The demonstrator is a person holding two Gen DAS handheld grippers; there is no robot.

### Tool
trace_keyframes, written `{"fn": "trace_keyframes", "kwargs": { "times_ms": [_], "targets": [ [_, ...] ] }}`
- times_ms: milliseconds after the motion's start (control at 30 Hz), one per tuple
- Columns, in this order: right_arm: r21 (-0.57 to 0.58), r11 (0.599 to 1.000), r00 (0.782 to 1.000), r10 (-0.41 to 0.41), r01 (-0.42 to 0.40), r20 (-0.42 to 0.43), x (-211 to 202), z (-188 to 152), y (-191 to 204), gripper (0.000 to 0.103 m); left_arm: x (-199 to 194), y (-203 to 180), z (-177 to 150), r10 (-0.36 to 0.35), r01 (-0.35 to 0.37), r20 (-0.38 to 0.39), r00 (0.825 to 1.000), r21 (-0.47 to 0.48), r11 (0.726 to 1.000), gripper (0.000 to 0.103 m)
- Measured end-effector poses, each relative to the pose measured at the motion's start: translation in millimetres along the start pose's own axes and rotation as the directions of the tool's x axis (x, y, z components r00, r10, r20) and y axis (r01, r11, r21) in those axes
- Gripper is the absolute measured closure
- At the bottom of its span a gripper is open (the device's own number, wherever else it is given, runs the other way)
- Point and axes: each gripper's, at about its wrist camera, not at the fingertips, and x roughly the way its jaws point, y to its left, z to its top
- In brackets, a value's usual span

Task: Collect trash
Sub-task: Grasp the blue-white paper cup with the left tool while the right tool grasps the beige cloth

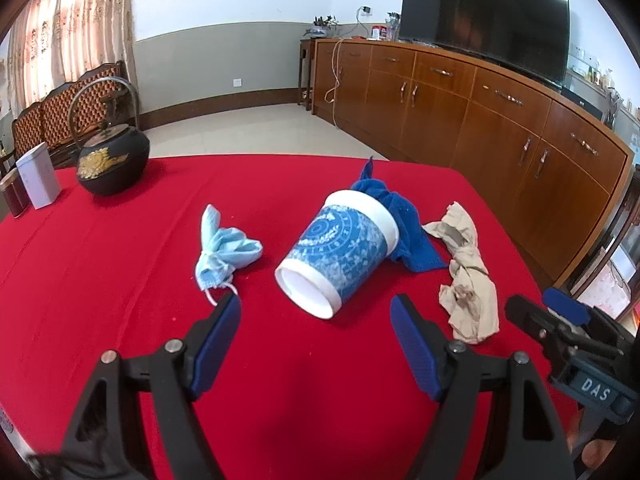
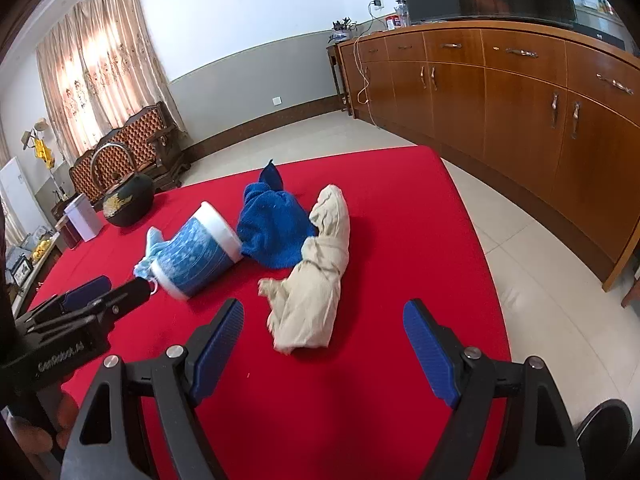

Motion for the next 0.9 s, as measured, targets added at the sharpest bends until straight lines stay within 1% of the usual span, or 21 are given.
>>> {"fn": "trace_keyframes", "kwargs": {
  "times_ms": [200, 400, 500, 733, 900],
  "targets": [
    [0.006, 1.0, 0.999, -0.002, 0.002, -0.035, 23.1, 14.0, -1.3, 0.019, 14.0, -3.8, 5.4, 0.002, -0.002, -0.01, 1.0, 0.007, 1.0, 0.025],
    [0.015, 1.0, 0.999, 0.005, -0.004, -0.037, 36.3, 23.2, -0.7, 0.019, 24.7, -7.2, 12.7, 0.012, -0.012, -0.011, 1.0, 0.025, 1.0, 0.025],
    [0.01, 1.0, 0.999, 0.007, -0.007, -0.051, 45.2, 27.4, 2.4, 0.019, 30.4, -7.2, 16.1, 0.013, -0.012, -0.012, 1.0, 0.035, 0.999, 0.024],
    [-0.013, 1.0, 0.996, -0.011, 0.01, -0.085, 62.5, 30.9, 5.0, 0.019, 45.5, -10.4, 18.1, 0.0, 0.001, -0.041, 0.999, 0.043, 0.999, 0.025],
    [0.002, 1.0, 0.994, -0.005, 0.005, -0.112, 73.2, 27.8, 0.3, 0.019, 53.3, -15.9, 15.5, -0.005, 0.008, -0.064, 0.998, 0.044, 0.999, 0.024]
  ]
}}
